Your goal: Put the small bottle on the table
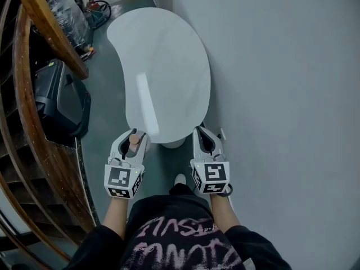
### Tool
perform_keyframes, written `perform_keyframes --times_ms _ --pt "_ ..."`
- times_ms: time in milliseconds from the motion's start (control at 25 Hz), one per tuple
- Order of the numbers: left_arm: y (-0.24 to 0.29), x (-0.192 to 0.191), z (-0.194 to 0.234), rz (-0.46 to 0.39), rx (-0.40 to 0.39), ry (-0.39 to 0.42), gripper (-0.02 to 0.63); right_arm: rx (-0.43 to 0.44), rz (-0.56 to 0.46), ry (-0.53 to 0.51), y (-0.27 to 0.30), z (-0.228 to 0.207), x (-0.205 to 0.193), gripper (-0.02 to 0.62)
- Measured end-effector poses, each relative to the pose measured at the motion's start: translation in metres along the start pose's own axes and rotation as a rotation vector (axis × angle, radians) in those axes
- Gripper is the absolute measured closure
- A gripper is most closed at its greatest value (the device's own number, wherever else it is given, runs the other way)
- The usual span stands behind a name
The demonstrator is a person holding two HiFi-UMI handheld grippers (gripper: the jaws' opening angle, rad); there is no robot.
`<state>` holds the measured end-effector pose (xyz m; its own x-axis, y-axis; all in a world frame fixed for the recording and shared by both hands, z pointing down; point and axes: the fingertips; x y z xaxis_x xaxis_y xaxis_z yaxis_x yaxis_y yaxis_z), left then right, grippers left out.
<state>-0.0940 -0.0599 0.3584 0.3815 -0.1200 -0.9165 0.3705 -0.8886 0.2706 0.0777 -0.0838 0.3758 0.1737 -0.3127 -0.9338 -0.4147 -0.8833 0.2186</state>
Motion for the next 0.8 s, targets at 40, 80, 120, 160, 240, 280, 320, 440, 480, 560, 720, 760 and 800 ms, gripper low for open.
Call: perform_keyframes --times_ms 40,80,120,160,240,280,320,440,480,560,720,760,800 --pt "0.003 0.001 0.000 0.000 0.003 0.000 0.481 0.003 0.003 -0.002 0.003 -0.003 0.001 0.584" --pt "0.007 0.001 0.000 0.001 0.004 0.000 0.482 0.004 0.005 -0.004 0.006 -0.005 0.001 0.584" --pt "0.010 0.001 0.001 0.003 0.005 -0.001 0.481 0.006 0.008 -0.005 0.008 -0.008 0.001 0.584" --pt "0.013 0.000 0.001 0.006 0.006 -0.003 0.482 0.007 0.010 -0.006 0.011 -0.010 0.002 0.584" --pt "0.020 0.001 0.000 0.010 0.007 -0.004 0.482 0.011 0.013 -0.008 0.015 -0.016 0.003 0.584" --pt "0.023 0.002 -0.001 0.011 0.007 -0.004 0.482 0.012 0.014 -0.009 0.016 -0.018 0.004 0.584" --pt "0.025 0.003 -0.002 0.011 0.007 -0.003 0.481 0.012 0.015 -0.009 0.017 -0.021 0.005 0.584" --pt "0.030 0.007 -0.002 0.008 0.007 0.000 0.482 0.014 0.014 -0.009 0.021 -0.023 0.009 0.584" --pt "0.030 0.009 -0.001 0.008 0.007 0.001 0.482 0.015 0.014 -0.009 0.022 -0.024 0.010 0.584" --pt "0.032 0.011 0.000 0.008 0.006 0.000 0.482 0.016 0.016 -0.009 0.024 -0.024 0.012 0.584" --pt "0.032 0.011 0.002 0.007 0.011 -0.004 0.482 0.021 0.022 -0.010 0.026 -0.023 0.012 0.584" --pt "0.031 0.011 0.001 0.008 0.012 -0.006 0.482 0.022 0.024 -0.010 0.025 -0.022 0.011 0.584" --pt "0.029 0.011 0.000 0.008 0.012 -0.008 0.482 0.023 0.025 -0.011 0.024 -0.022 0.010 0.584"
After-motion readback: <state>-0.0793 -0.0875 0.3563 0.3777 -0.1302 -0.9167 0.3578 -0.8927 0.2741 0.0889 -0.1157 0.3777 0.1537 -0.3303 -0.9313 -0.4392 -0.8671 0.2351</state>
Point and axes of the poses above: the fingertips, and each gripper's own axes: y forward along the fingers, z to its left, x out of its top, and after that the axes turned 14 degrees about y, right-handed
